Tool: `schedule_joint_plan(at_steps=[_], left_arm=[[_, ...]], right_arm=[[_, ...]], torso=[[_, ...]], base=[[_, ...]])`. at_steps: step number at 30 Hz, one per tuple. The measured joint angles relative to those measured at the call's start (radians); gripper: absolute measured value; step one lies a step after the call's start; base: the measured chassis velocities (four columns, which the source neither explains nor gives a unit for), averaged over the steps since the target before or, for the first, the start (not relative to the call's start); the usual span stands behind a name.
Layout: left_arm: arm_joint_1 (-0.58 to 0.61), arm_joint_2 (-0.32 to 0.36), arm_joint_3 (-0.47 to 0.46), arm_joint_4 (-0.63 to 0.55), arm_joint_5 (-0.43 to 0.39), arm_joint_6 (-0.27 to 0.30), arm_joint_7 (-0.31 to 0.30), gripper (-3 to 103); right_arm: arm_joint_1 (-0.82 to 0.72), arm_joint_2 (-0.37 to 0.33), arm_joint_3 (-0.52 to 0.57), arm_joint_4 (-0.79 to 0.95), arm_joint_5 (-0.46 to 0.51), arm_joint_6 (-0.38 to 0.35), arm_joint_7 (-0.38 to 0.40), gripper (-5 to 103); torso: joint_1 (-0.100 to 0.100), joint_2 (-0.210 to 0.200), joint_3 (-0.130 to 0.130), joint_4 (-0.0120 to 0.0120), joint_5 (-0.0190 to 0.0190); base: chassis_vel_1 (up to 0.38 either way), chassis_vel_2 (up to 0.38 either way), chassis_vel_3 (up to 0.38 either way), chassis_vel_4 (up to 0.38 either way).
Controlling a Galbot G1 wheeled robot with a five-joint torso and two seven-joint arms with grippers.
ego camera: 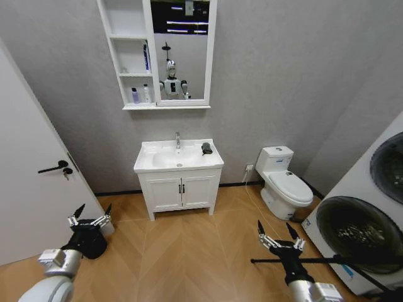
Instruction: Move facial cleanser and shampoo from washbasin to cabinet, then wipe washbasin with towel.
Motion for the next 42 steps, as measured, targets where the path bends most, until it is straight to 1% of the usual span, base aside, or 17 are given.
schedule_joint_plan(at_steps=[8, 15, 18, 19, 20, 21, 29, 30, 40, 42], left_arm=[[0.000, 0.000, 0.000, 0.000, 0.000, 0.000, 0.000, 100], [0.000, 0.000, 0.000, 0.000, 0.000, 0.000, 0.000, 100], [0.000, 0.000, 0.000, 0.000, 0.000, 0.000, 0.001, 100], [0.000, 0.000, 0.000, 0.000, 0.000, 0.000, 0.001, 100], [0.000, 0.000, 0.000, 0.000, 0.000, 0.000, 0.001, 100], [0.000, 0.000, 0.000, 0.000, 0.000, 0.000, 0.001, 100], [0.000, 0.000, 0.000, 0.000, 0.000, 0.000, 0.001, 100], [0.000, 0.000, 0.000, 0.000, 0.000, 0.000, 0.001, 100], [0.000, 0.000, 0.000, 0.000, 0.000, 0.000, 0.001, 100], [0.000, 0.000, 0.000, 0.000, 0.000, 0.000, 0.001, 100]], right_arm=[[0.000, 0.000, 0.000, 0.000, 0.000, 0.000, 0.000, 100], [0.000, 0.000, 0.000, 0.000, 0.000, 0.000, 0.000, 100], [0.000, 0.000, 0.000, 0.000, 0.000, 0.000, 0.000, 100], [0.000, 0.000, 0.000, 0.000, 0.000, 0.000, 0.000, 100], [0.000, 0.000, 0.000, 0.000, 0.000, 0.000, 0.000, 100], [0.000, 0.000, 0.000, 0.000, 0.000, 0.000, 0.000, 100], [0.000, 0.000, 0.000, 0.000, 0.000, 0.000, 0.000, 100], [0.000, 0.000, 0.000, 0.000, 0.000, 0.000, 0.000, 100], [0.000, 0.000, 0.000, 0.000, 0.000, 0.000, 0.000, 100], [0.000, 0.000, 0.000, 0.000, 0.000, 0.000, 0.000, 100]], torso=[[-0.001, 0.000, 0.000, 0.0001, -0.0001], [-0.002, 0.001, 0.000, 0.0002, 0.0001], [-0.001, 0.001, 0.000, -0.0002, 0.0008], [-0.001, 0.001, 0.000, -0.0005, 0.0008], [-0.001, 0.001, 0.000, -0.0002, 0.0001], [-0.001, 0.001, 0.000, 0.0002, -0.0001], [-0.002, 0.001, 0.000, -0.0001, -0.0001], [-0.001, 0.001, 0.000, 0.0002, -0.0003], [-0.001, 0.001, 0.000, -0.0001, 0.0001], [-0.001, 0.001, 0.000, 0.0003, 0.0001]], base=[[-0.042, 0.000, 0.051, 0.007], [-0.117, -0.166, 0.130, 0.138], [-0.134, -0.145, 0.136, 0.110], [-0.112, -0.113, 0.078, -0.006], [-0.038, -0.057, 0.078, 0.006], [0.000, 0.000, 0.000, 0.000], [0.050, 0.050, -0.009, 0.000], [0.075, 0.065, 0.003, 0.007], [0.031, 0.055, 0.080, 0.054], [0.077, 0.076, 0.073, 0.069]])
